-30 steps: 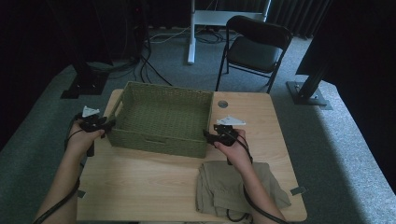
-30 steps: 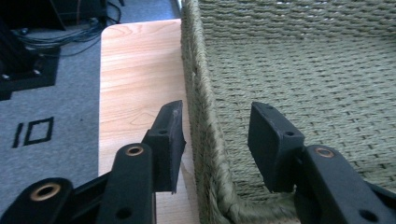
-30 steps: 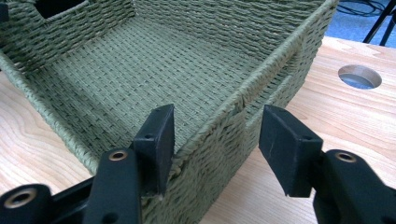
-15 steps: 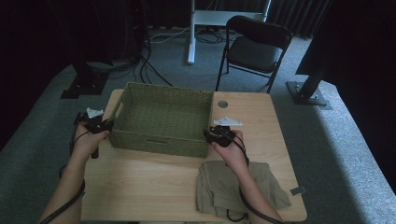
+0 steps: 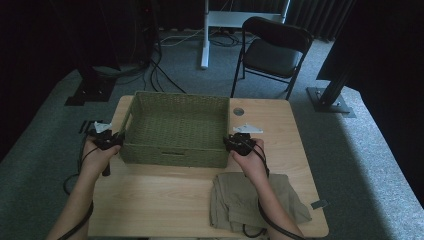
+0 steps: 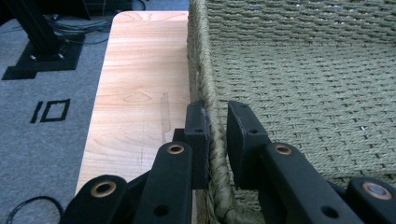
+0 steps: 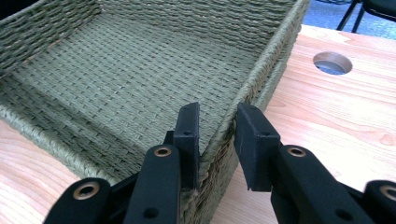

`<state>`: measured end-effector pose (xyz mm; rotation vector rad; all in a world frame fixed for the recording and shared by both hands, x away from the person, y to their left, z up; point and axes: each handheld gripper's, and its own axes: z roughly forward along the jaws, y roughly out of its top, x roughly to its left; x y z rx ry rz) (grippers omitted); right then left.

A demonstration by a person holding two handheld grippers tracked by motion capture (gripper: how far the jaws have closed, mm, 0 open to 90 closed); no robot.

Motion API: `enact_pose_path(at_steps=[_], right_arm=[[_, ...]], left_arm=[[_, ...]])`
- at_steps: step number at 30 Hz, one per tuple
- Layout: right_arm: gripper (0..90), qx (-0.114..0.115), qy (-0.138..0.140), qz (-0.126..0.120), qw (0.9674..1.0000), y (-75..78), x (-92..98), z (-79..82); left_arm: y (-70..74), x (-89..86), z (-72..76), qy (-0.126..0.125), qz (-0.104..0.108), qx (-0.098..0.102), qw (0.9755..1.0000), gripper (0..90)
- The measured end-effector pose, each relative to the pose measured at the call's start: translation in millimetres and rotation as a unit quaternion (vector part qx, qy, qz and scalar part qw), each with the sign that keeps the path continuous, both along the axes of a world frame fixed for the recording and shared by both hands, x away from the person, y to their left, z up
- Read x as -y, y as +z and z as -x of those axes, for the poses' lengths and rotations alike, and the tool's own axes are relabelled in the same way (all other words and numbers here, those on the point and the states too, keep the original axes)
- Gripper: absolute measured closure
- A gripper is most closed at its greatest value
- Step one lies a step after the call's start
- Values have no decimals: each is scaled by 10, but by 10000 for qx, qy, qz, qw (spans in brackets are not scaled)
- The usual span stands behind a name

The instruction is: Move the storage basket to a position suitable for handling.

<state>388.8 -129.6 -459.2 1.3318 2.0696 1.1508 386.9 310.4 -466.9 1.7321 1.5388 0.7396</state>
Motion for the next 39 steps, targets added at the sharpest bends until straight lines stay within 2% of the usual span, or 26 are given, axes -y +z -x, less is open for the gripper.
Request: enact_pose_path(at_steps=[5, 12, 16, 25, 28, 30, 36, 39], right_arm=[[716, -12, -43, -5, 10000, 2, 24, -2], [731, -37, -124, -23, 9999, 5, 135, 7], [733, -40, -141, -12, 9999, 7, 179, 20], [737, -48, -190, -37, 9998, 4, 302, 41], [740, -21, -212, 47, 9998, 9, 342, 49], [741, -30, -213, 35, 9998, 9, 372, 54], [746, -40, -269, -8, 9996, 5, 464, 74], [749, -50, -314, -41, 9995, 4, 514, 86]], left_arm=[[-1, 41, 26, 29, 34, -2, 10000, 800], [-10, 140, 81, 42, 188, -15, 9998, 800], [-8, 202, 86, 36, 109, -15, 9999, 800], [-13, 332, 112, 24, 125, -4, 9999, 799], [-11, 367, 119, -49, 131, -39, 9999, 798], [-24, 387, 119, -72, 169, -44, 9998, 798], [-28, 489, 120, -153, 42, -68, 9999, 798], [-31, 523, 121, -191, 73, -62, 9998, 798]])
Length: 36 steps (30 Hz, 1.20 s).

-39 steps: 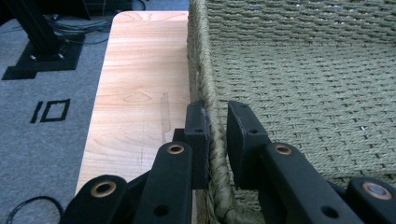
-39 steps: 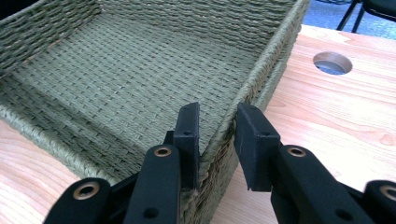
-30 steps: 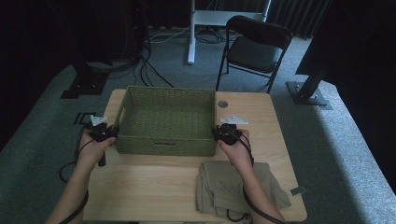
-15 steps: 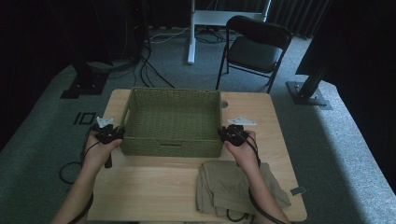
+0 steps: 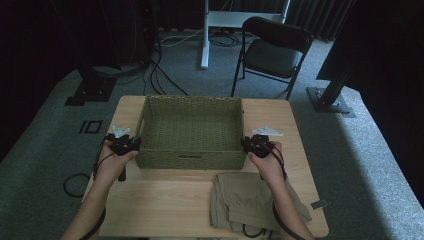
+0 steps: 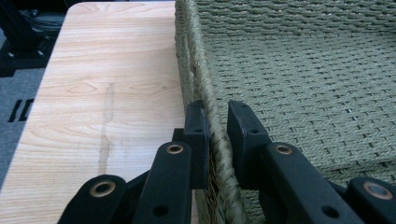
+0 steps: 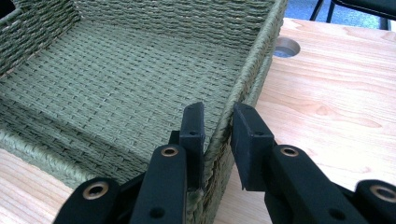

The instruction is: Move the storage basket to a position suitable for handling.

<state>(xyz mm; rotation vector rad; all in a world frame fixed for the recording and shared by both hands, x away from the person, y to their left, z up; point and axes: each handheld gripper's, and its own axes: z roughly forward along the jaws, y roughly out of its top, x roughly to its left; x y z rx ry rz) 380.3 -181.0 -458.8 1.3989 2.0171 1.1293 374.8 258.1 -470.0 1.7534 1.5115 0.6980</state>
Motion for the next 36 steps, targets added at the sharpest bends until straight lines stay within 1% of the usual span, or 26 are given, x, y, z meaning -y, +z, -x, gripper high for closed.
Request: enact_pose_path(at_steps=[3, 6, 8, 11, 12, 13, 14, 15, 16, 17, 18, 19, 20, 21, 22, 23, 24, 25, 26, 28, 30, 32, 33, 34, 35, 36], right_arm=[[750, -7, -22, 3, 10000, 1, 28, 13], [749, -4, -21, -50, 10000, -5, 48, 20], [749, -12, -32, -65, 10000, -5, 49, 22], [750, 25, -25, -4, 10000, -4, 42, 28], [749, 20, -27, -8, 10000, -3, 42, 27], [749, 3, -21, -25, 10000, 0, 45, 22], [745, -13, -22, -78, 10000, 6, 52, 15], [716, -11, -54, -177, 9998, 17, 62, 5], [702, 12, -73, -231, 9997, 34, 73, -8], [657, 30, -90, -293, 9995, 57, 80, -22], [628, 62, -127, -370, 9992, 85, 78, -41], [612, 96, -117, -376, 9992, 114, 68, -64], [591, 128, -120, -396, 9991, 145, 51, -89], [562, 199, -146, -414, 9988, 172, 29, -116], [523, 225, -157, -438, 9987, 195, 5, -148], [507, 233, -165, -466, 9985, 212, -18, -183], [491, 267, -208, -443, 9984, 224, -36, -218], [475, 275, -281, -378, 9985, 232, -56, -257], [476, 231, -319, -331, 9987, 233, -67, -300], [475, 202, -415, -284, 9985, 213, -91, -390], [473, 135, -521, -135, 9985, 170, -111, -478], [473, 74, -596, -61, 9982, 110, -121, -552], [471, 24, -616, -66, 9981, 78, -128, -580], [470, -14, -634, -42, 9980, 46, -135, -600], [473, -61, -658, -8, 9978, 16, -144, -610], [484, -103, -664, -2, 9977, -13, -153, -619]], left_arm=[[-4, 20, 5, -4, 30, 8, 10000, 798], [-4, 22, 6, -6, 47, 9, 10000, 798], [-2, 19, 5, -28, 30, 14, 10000, 797], [-18, 2, 5, -36, 81, 106, 9999, 797], [-28, -4, -2, -85, 151, 117, 9998, 776], [-30, -10, -8, -143, 207, 121, 9996, 718], [-30, -19, -15, -185, 215, 169, 9995, 714], [-22, -28, -24, -226, 217, 174, 9994, 658], [-10, -35, -37, -234, 268, 183, 9992, 654], [2, -44, -57, -268, 293, 220, 9990, 652], [16, -55, -81, -314, 289, 251, 9988, 606], [34, -65, -106, -323, 256, 291, 9987, 568], [60, -82, -129, -310, 217, 374, 9986, 517], [93, -99, -155, -243, 232, 463, 9984, 495], [120, -115, -188, -245, 314, 522, 9978, 474], [137, -127, -224, -232, 345, 620, 9972, 464], [149, -139, -262, -198, 235, 674, 9973, 460], [158, -151, -298, -201, 88, 701, 9973, 428], [163, -158, -333, -219, 50, 683, 9974, 417], [157, -161, -396, -198, 169, 647, 9976, 417], [136, -164, -444, -176, 272, 581, 9978, 417], [108, -164, -485, -112, 249, 555, 9981, 417], [90, -165, -507, -87, 254, 512, 9983, 417], [72, -162, -529, -147, 359, 517, 9979, 418], [46, -156, -548, -228, 442, 590, 9970, 424], [30, -155, -560, -225, 527, 573, 9967, 430]])
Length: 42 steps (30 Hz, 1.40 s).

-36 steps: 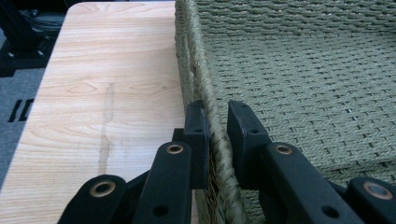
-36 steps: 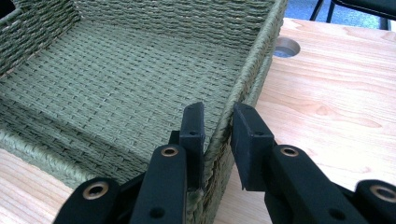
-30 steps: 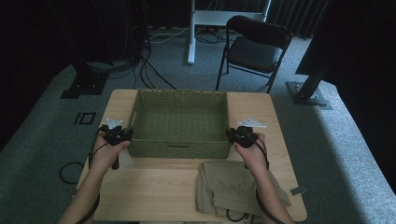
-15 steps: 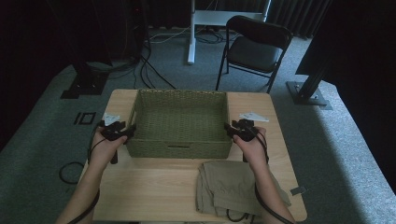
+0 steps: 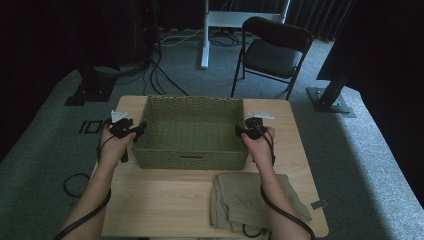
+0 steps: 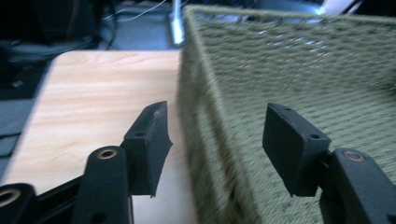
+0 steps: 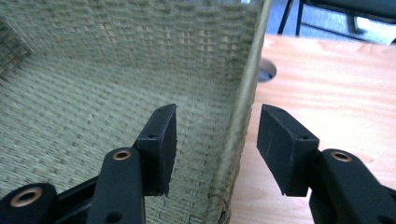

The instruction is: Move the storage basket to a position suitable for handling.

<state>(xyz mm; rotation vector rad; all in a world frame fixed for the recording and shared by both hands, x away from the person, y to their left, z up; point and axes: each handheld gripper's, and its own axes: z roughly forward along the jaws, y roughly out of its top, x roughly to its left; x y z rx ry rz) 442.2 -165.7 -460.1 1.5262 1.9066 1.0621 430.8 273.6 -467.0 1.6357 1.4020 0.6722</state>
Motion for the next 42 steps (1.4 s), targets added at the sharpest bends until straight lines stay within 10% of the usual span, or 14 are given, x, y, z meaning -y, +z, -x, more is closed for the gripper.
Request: enact_pose_path(at_steps=[7, 12, 42], right_arm=[[559, -182, -301, -146, 9993, -89, 4, 1], [692, -273, -333, 77, 9990, -81, -52, 11], [764, -289, -645, 144, 9974, -81, 178, 18]], left_arm=[[8, 71, -38, -6, -50, -246, 9997, 678], [52, 181, -99, 270, -547, -647, 9960, 790], [18, 408, -156, 86, -352, -581, 9977, 792]])
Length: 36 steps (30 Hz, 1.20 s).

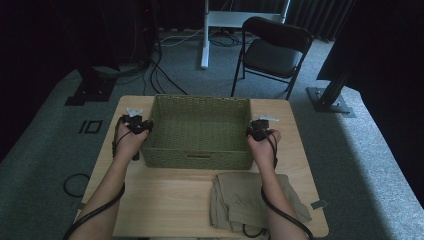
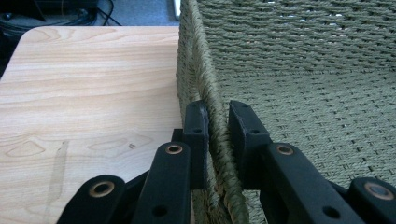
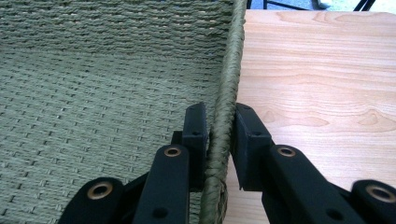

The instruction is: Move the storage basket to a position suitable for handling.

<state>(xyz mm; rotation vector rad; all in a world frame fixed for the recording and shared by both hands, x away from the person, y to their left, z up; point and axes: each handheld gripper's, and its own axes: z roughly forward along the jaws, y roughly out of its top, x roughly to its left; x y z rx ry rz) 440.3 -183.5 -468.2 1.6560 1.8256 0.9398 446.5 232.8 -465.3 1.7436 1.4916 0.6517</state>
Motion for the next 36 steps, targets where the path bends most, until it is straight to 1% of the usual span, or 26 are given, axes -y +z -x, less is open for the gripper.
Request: enact_pose_path(at_steps=[1, 2, 4, 8, 10, 12, 15, 18, 19, 21, 22, 24, 29, 34, 36], right_arm=[[765, -11, -7, -27, 10000, 1, 15, 3], [765, -11, -7, -27, 10000, 1, 15, 3], [767, -10, -22, 4, 10000, 2, 52, 9], [769, -12, -72, -4, 10000, 2, 124, 11], [766, -25, -52, 3, 10000, 5, 168, 10], [767, -37, -51, -20, 10000, 8, 216, 12], [768, -31, -91, -34, 9999, 6, 284, 16], [771, -29, -146, -42, 9999, 4, 355, 17], [771, -29, -146, -42, 9999, 4, 355, 17], [772, -46, -187, -61, 9998, 7, 425, 20], [772, -50, -198, -62, 9998, 8, 443, 21], [773, -54, -226, -65, 9997, 8, 489, 21], [775, -48, -256, -51, 9996, 7, 596, 15], [779, -43, -297, -105, 9995, 5, 698, 1], [780, -45, -299, -85, 9995, 6, 744, -9]], left_arm=[[6, 18, -3, -12, -48, -21, 10000, 792], [6, 18, -3, -12, -48, -21, 10000, 792], [22, 69, -13, -30, -86, -86, 9999, 792], [26, 164, -12, -54, -171, -88, 9998, 792], [27, 198, -19, -69, -165, -100, 9998, 792], [21, 238, -26, -70, -86, -85, 9999, 791], [24, 312, -35, -99, -138, -95, 9998, 792], [23, 389, -48, -109, -115, -94, 9998, 791], [23, 389, -48, -109, -115, -94, 9998, 791], [18, 444, -65, -126, -32, -90, 9999, 791], [18, 467, -71, -133, -26, -91, 9999, 791], [17, 516, -84, -153, -22, -87, 9998, 791], [21, 634, -91, -158, -106, -97, 9998, 791], [22, 746, -93, -127, -91, -108, 9998, 791], [21, 789, -92, -123, -81, -107, 9998, 791]])
